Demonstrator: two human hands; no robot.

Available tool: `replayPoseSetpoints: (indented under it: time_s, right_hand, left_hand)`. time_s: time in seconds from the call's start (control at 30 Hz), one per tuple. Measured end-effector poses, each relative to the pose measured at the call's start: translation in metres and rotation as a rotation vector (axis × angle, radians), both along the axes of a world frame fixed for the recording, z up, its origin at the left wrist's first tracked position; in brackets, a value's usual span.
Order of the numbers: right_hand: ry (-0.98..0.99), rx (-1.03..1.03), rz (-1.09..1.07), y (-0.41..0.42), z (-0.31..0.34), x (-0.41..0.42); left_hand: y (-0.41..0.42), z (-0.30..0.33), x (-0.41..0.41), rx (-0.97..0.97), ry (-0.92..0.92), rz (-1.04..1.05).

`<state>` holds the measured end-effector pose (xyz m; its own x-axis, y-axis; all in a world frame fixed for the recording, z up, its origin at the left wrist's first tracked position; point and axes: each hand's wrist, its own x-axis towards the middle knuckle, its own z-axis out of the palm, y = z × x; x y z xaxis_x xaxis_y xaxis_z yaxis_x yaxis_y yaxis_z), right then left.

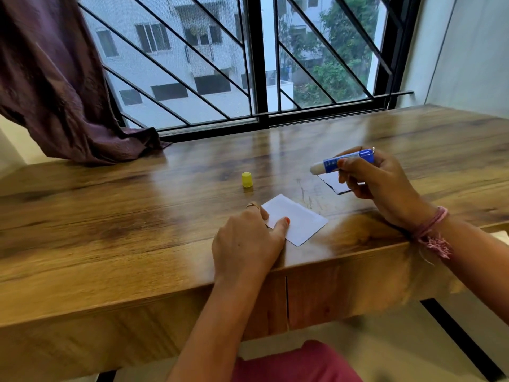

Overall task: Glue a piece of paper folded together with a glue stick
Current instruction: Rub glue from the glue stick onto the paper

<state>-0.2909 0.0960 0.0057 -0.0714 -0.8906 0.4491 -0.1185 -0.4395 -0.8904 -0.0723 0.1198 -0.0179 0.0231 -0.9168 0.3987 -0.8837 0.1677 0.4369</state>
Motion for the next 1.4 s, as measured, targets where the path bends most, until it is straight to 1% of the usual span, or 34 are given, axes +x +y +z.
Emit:
replayPoseSetpoints:
  time_s: [0.07,0.13,0.17,0.2,0.27,0.33,0.4,0.5,0.67,0.8,0.9,0.97,1.07,1.1,1.2,1.3,1.33,1.4]
  right_hand:
    - [-0.003,0.010,-0.006,0.001,0.001,0.001]
    - [-0.020,0.022,-0.009,0.002,0.002,0.002]
    - [-0.025,0.028,-0.010,0.003,0.002,0.002]
    - [-0.025,0.034,-0.012,0.003,0.002,0.002]
    - [-0.017,0.050,-0.013,0.003,0.002,0.001]
    - [-0.009,0.077,-0.003,0.003,0.001,0.001]
    - [0.007,0.107,0.013,0.003,0.001,0.001]
    - [0.013,0.128,0.028,0.004,0.000,0.001]
    - [0.054,0.195,0.047,0.010,-0.002,0.001]
    - [0.038,0.290,-0.009,0.013,-0.009,0.002]
    - [0.051,0.263,-0.091,0.013,-0.013,0.006]
    - [0.129,0.229,-0.155,0.014,-0.013,0.009]
    - [0.352,0.175,-0.246,0.016,-0.013,0.012]
    - [0.391,0.159,-0.266,0.017,-0.013,0.012]
    - [0.430,0.120,-0.245,0.018,-0.014,0.012]
    - [0.467,0.103,-0.134,0.023,-0.012,0.011]
    - [0.466,0.104,-0.132,0.023,-0.012,0.011]
    - [0.448,0.107,-0.209,0.019,-0.013,0.010]
  left_hand:
    - [0.001,0.001,0.000,-0.008,0.050,-0.016]
    - [0.002,0.004,0.004,-0.021,0.144,-0.117]
    - [0.002,0.004,0.008,-0.032,0.154,-0.197]
    - [0.002,0.005,0.013,-0.042,0.115,-0.287]
    - [0.001,0.005,0.023,-0.039,-0.052,-0.441]
    - [0.000,0.006,0.031,0.013,-0.183,-0.515]
    - [0.000,0.007,0.034,0.069,-0.230,-0.550]
    - [0.002,0.006,0.033,0.093,-0.262,-0.560]
    - [0.008,0.001,0.031,0.008,-0.342,-0.514]
    - [0.008,0.000,0.030,-0.006,-0.323,-0.504]
    - [0.006,-0.001,0.030,0.017,-0.290,-0.505]
    - [0.006,-0.001,0.030,0.038,-0.262,-0.511]
    - [0.005,-0.002,0.031,0.042,-0.240,-0.508]
    - [0.004,-0.003,0.030,0.040,-0.237,-0.507]
    - [0.002,-0.003,0.031,0.037,-0.235,-0.511]
    - [0.003,-0.003,0.031,0.039,-0.230,-0.512]
    - [0.003,-0.004,0.031,0.039,-0.230,-0.510]
    - [0.002,-0.003,0.030,0.041,-0.232,-0.506]
